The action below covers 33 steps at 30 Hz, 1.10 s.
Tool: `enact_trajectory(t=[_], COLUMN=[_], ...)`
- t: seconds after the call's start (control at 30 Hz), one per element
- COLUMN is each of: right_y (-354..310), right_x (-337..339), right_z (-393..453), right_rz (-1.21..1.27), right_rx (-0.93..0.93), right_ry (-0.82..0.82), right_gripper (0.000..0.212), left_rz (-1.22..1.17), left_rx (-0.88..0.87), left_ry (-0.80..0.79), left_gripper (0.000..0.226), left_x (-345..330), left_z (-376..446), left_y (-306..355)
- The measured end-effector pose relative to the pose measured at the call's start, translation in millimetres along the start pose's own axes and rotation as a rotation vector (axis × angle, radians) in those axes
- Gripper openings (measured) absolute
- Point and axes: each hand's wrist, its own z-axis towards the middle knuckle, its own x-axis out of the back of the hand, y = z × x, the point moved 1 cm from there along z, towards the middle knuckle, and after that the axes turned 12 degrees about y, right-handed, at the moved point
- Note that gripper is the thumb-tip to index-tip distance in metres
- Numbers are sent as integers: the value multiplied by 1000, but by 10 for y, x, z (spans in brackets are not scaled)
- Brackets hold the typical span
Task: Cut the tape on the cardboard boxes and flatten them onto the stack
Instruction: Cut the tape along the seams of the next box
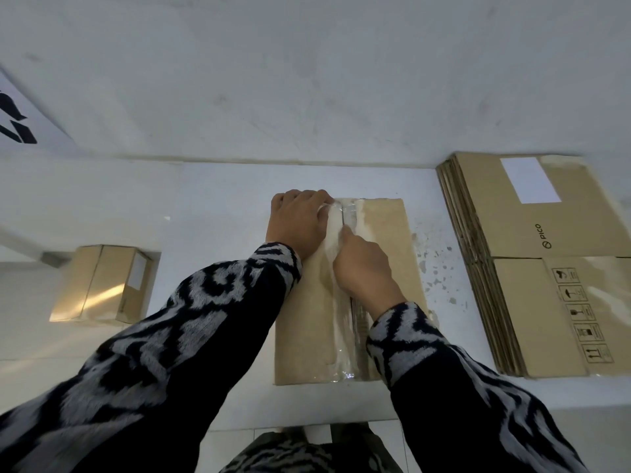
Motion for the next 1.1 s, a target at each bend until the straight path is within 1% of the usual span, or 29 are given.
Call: enact_trajectory(t=[0.13,0.23,0.33,0.47,0.53,0.7,0.73,0.83,1.0,1.1], right_y=[72,152,168,138,136,112,122,144,129,164], right_x=[126,178,163,184,199,177,191,228,259,285], right_z=[-92,-101,-127,-171,-205,-216,-222,-259,-315,-415], right_rz=[51,42,6,-90,-157,-194,-207,-252,-254,-289], right_rx=[56,38,37,62,70,68,77,95,100,132], right_ry=[-56,-48,16,30,30,-20,-22,-26,-68,-72], right_gripper=[69,63,56,59,59,63,60,45,44,39], left_rz=[-21,-16,-13,-4,-8,12,11,11,19,9], left_rx=[11,5,1,-3,-2,-12,-10,-11,-15,-15], left_ry=[0,1,1,-1,-2,-12,-14,-12,-21,-18], left_gripper=[25,24,24,26,26,25,25,25,25,25], left_x=[9,7,2,12,11,13,15,14,17,27], left_z=[3,-1,4,-2,-4,-2,0,-1,-6,-8], left_y=[-6,-4,-8,0,-6,1,-3,-10,3,-3])
